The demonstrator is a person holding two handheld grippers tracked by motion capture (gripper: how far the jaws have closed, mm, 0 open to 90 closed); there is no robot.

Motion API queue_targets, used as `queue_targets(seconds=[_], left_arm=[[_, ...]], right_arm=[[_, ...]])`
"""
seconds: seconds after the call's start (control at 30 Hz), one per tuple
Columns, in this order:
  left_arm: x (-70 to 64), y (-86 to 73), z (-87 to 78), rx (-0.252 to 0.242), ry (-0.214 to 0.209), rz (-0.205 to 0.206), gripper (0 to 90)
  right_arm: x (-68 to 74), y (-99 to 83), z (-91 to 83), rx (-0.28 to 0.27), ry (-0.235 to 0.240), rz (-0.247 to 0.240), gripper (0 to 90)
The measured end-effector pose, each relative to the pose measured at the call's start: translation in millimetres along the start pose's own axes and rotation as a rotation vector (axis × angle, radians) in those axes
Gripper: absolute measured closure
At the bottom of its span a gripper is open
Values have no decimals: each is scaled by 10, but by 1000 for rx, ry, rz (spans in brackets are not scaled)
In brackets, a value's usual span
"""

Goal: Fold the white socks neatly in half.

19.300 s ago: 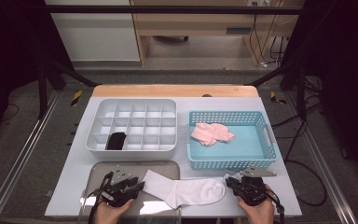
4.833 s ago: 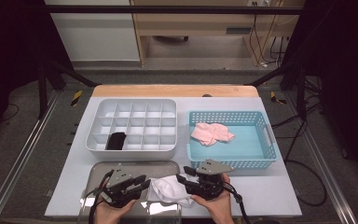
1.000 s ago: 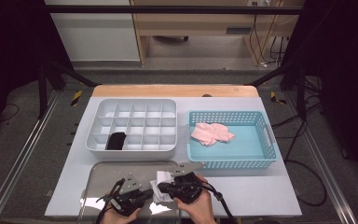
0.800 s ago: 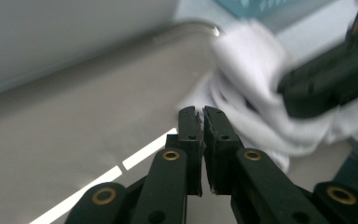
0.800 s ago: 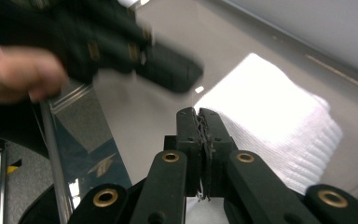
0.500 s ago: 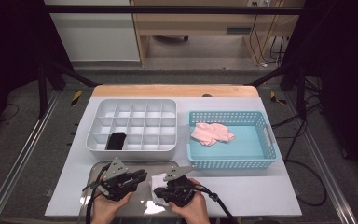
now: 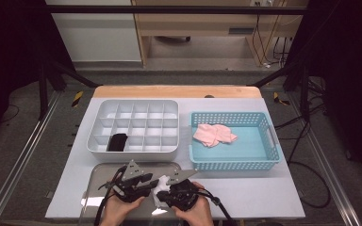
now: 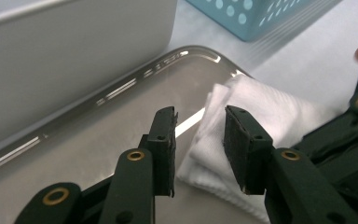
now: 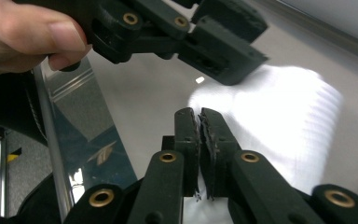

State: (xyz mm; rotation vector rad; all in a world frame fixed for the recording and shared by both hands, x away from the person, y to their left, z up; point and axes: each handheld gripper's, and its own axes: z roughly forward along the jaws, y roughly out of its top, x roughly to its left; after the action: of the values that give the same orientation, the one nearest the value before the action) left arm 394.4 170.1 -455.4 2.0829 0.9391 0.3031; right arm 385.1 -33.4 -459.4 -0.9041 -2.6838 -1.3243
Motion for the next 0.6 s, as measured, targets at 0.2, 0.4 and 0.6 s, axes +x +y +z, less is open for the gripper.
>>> queue_targets(seconds=[0.2, 0.4, 0.6], left_arm=[[-37, -102, -49, 1, -20, -27, 627], [-142, -179, -50, -13, -25, -40, 601], [-180, -191, -48, -11, -1, -36, 567]], right_arm=[[-20, -41, -124, 9, -34, -3, 818], [-109, -84, -270, -24, -89, 21, 800], [-146, -7, -440, -113, -114, 57, 815]])
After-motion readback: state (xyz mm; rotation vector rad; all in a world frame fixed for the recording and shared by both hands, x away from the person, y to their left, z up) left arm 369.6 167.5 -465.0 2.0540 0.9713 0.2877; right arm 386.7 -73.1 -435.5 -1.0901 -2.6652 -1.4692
